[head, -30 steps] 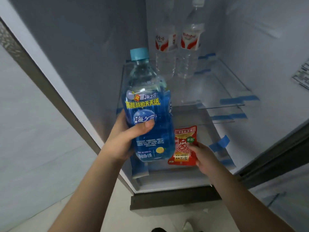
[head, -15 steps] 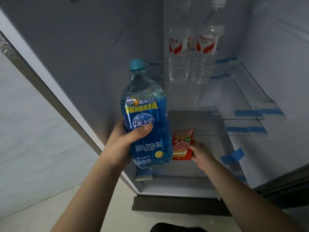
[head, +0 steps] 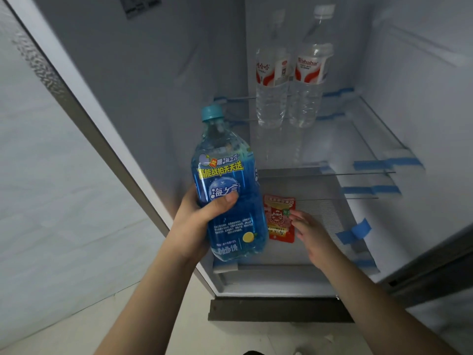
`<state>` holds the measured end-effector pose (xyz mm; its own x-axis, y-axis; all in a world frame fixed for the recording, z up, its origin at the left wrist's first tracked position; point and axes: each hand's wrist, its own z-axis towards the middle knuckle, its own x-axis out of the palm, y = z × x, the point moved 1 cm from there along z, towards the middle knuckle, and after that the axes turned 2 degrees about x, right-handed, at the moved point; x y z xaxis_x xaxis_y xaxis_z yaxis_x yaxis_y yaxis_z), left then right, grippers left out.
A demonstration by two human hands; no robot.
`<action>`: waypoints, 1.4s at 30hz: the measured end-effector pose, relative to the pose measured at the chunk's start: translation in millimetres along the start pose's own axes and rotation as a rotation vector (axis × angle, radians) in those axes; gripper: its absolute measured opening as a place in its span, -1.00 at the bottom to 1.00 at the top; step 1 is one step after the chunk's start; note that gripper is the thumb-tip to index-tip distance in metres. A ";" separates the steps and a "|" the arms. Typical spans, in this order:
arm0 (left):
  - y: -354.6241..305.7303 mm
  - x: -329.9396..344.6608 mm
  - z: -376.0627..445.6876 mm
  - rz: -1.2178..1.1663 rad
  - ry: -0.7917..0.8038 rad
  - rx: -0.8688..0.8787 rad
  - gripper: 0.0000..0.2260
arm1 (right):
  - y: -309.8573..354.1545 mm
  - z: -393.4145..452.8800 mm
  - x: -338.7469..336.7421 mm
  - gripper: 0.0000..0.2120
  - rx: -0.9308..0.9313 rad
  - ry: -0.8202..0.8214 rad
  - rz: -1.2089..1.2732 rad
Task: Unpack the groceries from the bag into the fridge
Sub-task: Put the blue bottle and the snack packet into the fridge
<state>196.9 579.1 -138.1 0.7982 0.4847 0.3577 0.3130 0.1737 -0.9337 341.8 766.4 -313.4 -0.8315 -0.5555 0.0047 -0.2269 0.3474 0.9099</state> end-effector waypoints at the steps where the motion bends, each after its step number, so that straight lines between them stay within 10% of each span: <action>1: -0.3 -0.8 -1.9 0.004 0.002 -0.002 -0.24 | -0.2 -8.2 0.3 -0.78 -0.018 0.007 -0.043; 10: -0.1 10.9 -2.6 0.001 0.111 0.006 -0.55 | 67.2 -119.8 11.1 -0.72 -0.337 0.023 -0.063; 18: -3.4 40.9 -2.9 0.061 0.241 0.077 -0.43 | 117.6 -181.6 18.4 -0.54 -0.612 0.213 -0.127; 34: -60.4 82.9 39.4 0.633 0.424 0.242 -0.28 | 166.0 -165.1 1.2 -0.50 -0.801 -0.009 -0.040; 42: -63.1 68.7 67.3 0.746 0.277 0.306 -0.20 | 186.2 -127.5 -0.5 -0.47 -0.805 0.036 -0.051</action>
<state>197.3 659.2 -55.5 0.8498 0.3438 -0.3995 -0.4660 0.1361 -0.8742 364.6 735.1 -91.1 -0.8101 -0.5847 -0.0436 0.1823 -0.3219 0.9291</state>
